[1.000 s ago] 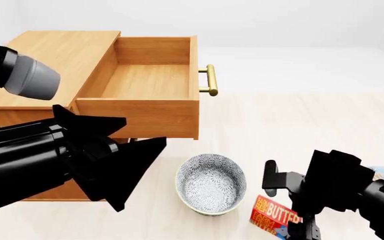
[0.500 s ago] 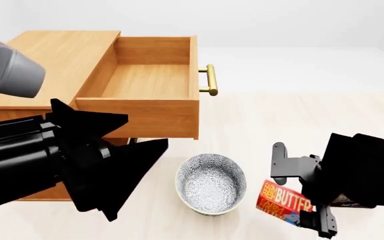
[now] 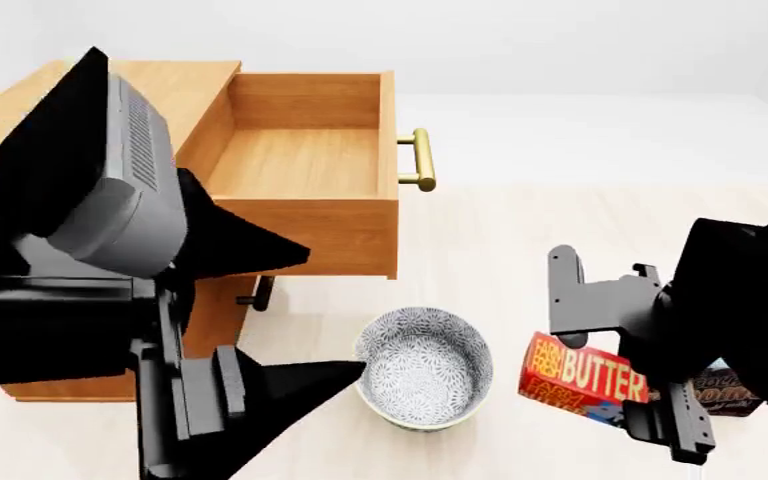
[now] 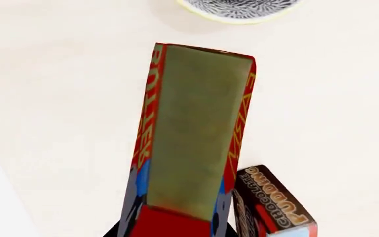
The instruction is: Put the butter at the back in the top drawer of the cabinet and close it.
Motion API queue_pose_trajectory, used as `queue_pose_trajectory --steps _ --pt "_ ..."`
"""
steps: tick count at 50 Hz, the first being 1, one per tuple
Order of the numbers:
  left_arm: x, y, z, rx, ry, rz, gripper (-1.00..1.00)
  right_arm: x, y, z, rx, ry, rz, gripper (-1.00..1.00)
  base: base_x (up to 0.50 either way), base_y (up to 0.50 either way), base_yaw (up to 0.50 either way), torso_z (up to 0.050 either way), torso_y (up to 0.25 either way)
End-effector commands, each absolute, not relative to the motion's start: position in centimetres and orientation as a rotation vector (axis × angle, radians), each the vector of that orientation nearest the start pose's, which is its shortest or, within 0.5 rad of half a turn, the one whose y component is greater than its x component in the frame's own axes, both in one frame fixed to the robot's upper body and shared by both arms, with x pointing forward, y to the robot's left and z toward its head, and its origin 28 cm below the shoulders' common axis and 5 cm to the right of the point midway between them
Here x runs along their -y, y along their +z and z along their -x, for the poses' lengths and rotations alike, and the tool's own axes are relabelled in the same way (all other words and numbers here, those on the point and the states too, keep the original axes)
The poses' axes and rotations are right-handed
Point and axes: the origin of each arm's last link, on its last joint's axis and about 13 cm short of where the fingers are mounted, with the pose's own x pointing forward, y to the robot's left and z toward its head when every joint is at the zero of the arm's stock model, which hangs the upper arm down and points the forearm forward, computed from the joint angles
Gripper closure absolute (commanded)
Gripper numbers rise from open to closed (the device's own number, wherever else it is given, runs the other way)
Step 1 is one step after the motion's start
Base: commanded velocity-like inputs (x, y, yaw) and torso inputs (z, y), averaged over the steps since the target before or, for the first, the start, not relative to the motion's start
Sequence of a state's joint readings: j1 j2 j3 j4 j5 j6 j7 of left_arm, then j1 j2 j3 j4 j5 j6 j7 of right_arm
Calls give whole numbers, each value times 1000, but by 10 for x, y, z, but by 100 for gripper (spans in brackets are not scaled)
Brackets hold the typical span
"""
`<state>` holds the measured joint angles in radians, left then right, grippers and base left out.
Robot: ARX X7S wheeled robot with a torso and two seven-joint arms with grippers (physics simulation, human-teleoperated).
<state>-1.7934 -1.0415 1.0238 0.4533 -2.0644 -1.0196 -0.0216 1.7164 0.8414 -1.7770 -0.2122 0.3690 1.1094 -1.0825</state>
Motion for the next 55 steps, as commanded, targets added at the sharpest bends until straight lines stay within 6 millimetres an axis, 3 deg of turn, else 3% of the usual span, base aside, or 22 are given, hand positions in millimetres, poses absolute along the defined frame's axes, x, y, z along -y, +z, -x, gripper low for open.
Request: queue_pose_trajectory --steps 1,14,29,55 --pt "-252 345 -208 -475 -1164 -447 -100 180 290 -301 -1114 924 1232 100 0 0 3 0 0" --pt "-241 340 -223 -507 -1206 -504 -100 161 299 -298 -1053 964 1304 100 0 0 0 0 1" --pt "-229 337 -224 -482 -1307 -525 -100 142 301 -298 -997 1020 1364 100 0 0 0 1 1" --pt "-224 330 -236 -464 -1335 -524 -100 121 307 -289 -904 1137 1406 100 0 0 0 0 1"
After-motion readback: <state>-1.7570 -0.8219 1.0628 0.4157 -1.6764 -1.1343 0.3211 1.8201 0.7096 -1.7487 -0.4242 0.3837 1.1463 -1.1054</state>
